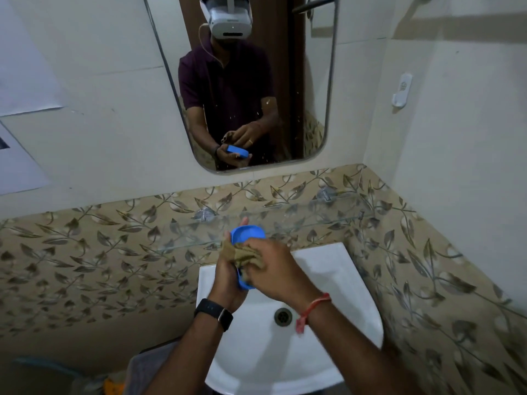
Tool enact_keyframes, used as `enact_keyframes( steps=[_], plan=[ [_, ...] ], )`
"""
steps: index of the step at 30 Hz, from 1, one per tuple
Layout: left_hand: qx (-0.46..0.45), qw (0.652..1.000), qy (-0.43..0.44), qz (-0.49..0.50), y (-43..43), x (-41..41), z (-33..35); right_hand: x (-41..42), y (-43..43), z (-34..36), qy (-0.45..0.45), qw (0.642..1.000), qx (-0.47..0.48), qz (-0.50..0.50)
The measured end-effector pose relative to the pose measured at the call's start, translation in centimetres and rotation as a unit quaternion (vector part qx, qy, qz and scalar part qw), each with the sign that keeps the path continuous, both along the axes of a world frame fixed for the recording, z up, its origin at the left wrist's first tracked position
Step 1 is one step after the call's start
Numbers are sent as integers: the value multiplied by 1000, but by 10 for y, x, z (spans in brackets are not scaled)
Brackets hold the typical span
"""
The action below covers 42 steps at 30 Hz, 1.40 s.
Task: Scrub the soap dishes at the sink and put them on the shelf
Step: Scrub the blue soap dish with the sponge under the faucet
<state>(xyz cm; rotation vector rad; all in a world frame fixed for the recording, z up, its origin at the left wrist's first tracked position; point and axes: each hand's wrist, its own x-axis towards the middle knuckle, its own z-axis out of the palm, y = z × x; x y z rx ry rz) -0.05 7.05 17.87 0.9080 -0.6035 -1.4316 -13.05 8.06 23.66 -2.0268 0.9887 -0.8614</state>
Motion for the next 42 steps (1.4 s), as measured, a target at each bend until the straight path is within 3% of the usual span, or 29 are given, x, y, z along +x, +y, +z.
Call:
enact_keyframes(
  steps=[2,4,6,9,11,13,16,20,22,26,28,35,38,40,42],
  plan=[
    [-11,1000,18,-3,0,7,6,-13,-3,0,119,990,19,67],
    [-12,1000,3,-17,-1,12,5,-26,-8,3,225,973,0,52],
    [-11,1000,-11,-23,0,14,2,-39,-19,8,202,977,1,-66],
    [-10,1000,1,-18,1,16,-1,-52,-33,19,51,977,-23,-205],
    [-12,1000,-3,-18,1,12,0,-41,-31,24,-3,986,-7,-169],
    [-5,1000,-21,-14,-2,7,0,-23,-20,19,7,994,-9,-105],
    [-2,999,-26,-24,-7,1,4,-10,-6,3,80,995,-60,-15],
    [-4,998,-42,-47,-3,1,2,-31,-12,-5,259,964,15,52],
    [-2,997,-65,-46,-1,-2,2,-41,-18,-3,278,959,48,33],
    [-1,994,-101,-35,-1,-6,4,-48,-25,8,75,991,30,-108],
    [2,992,-118,-38,-1,-6,3,-47,-26,7,28,994,-12,-103],
    [11,980,-198,-24,-7,-14,6,-34,-3,-44,147,984,-95,-21],
    [-18,971,-236,-20,-6,-20,2,-29,4,-49,125,992,-9,0],
    [-24,973,-228,-7,-4,-20,-3,-37,-1,-46,8,987,162,7],
    [-10,983,-185,12,-3,-18,-6,-46,-3,-44,-178,919,350,43]
  ],
)
